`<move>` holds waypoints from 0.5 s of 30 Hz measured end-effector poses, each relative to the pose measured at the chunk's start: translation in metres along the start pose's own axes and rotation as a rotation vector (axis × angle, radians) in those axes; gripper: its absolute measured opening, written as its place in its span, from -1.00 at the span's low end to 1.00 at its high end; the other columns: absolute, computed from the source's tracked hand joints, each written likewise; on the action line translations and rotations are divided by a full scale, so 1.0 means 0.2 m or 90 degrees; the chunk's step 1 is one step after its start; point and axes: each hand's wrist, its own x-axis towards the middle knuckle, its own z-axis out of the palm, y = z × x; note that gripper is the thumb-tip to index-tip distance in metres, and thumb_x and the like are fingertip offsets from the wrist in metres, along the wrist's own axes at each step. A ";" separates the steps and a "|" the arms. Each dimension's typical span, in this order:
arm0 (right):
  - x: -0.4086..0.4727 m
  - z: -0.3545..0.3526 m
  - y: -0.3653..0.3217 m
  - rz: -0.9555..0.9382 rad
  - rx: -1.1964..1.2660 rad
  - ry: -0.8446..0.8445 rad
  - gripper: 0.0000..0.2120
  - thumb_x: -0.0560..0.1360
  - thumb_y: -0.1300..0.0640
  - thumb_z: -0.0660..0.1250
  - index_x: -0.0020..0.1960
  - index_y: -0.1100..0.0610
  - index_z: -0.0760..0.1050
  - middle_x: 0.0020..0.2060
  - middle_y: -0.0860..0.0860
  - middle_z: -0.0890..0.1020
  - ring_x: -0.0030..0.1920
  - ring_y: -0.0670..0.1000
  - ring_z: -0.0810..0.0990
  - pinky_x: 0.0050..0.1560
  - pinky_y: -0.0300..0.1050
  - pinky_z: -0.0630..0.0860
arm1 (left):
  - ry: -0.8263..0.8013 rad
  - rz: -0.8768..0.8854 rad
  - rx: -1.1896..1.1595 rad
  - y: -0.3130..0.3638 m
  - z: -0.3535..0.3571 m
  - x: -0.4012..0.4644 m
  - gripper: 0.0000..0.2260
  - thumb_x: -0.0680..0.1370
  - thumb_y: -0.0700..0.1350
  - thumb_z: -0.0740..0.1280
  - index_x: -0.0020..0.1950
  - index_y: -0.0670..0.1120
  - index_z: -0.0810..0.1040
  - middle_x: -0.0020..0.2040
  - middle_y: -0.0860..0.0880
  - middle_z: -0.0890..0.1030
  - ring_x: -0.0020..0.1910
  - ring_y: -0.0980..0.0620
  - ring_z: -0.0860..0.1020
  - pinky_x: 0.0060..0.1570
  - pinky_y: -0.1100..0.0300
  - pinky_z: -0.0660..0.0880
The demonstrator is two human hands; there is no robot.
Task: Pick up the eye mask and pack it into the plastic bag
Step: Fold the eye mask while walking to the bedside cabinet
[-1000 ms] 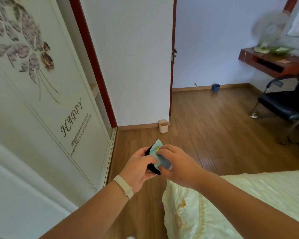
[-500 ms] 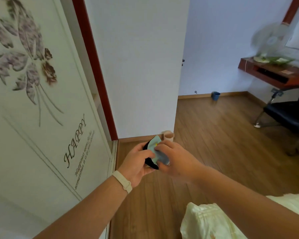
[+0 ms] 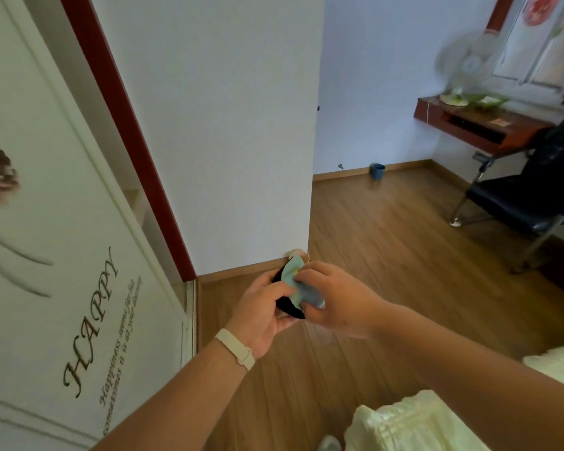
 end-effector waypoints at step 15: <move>0.49 -0.34 0.98 0.097 -0.014 0.063 -0.56 0.43 0.02 0.39 0.27 0.10 0.46 0.18 0.01 0.52 0.12 0.02 0.49 0.13 -0.10 0.48 | -0.054 -0.007 0.158 0.30 0.59 1.08 -0.67 0.55 -0.31 0.35 0.28 -0.04 0.56 0.19 -0.16 0.65 0.14 -0.20 0.64 0.08 -0.17 0.63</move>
